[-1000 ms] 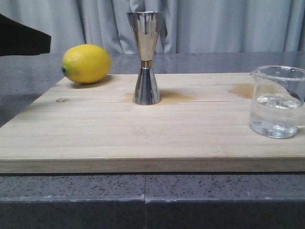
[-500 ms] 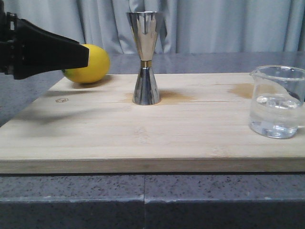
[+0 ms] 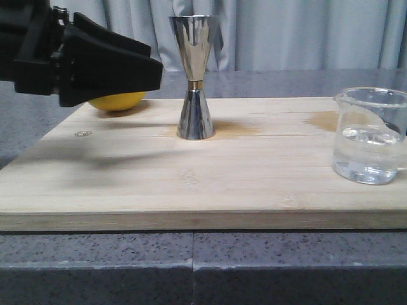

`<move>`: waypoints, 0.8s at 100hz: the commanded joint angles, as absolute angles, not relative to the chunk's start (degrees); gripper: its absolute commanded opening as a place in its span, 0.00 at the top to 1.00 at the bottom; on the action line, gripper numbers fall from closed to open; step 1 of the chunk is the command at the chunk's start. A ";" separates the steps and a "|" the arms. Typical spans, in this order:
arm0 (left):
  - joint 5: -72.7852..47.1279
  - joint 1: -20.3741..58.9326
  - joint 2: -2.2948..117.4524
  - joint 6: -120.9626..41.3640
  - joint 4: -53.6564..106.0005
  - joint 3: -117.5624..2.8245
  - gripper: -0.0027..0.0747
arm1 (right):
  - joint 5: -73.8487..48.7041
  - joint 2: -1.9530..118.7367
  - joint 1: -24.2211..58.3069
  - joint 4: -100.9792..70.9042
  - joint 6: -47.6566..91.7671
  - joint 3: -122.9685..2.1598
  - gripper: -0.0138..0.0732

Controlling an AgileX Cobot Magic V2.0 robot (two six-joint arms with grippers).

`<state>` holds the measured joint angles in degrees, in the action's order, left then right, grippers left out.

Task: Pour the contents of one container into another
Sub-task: 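Close the left gripper around the steel jigger's waist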

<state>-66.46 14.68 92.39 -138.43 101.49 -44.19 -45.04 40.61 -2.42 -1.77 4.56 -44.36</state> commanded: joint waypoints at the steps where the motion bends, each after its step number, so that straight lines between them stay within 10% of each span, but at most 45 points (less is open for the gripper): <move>1: -72.78 16.13 92.78 -138.56 106.11 -47.77 0.31 | -40.69 40.93 -2.44 -1.51 4.92 -46.42 0.18; 80: -72.77 21.82 104.37 -138.10 106.11 -58.27 0.32 | -40.69 40.93 -2.44 -1.41 4.92 -46.42 0.18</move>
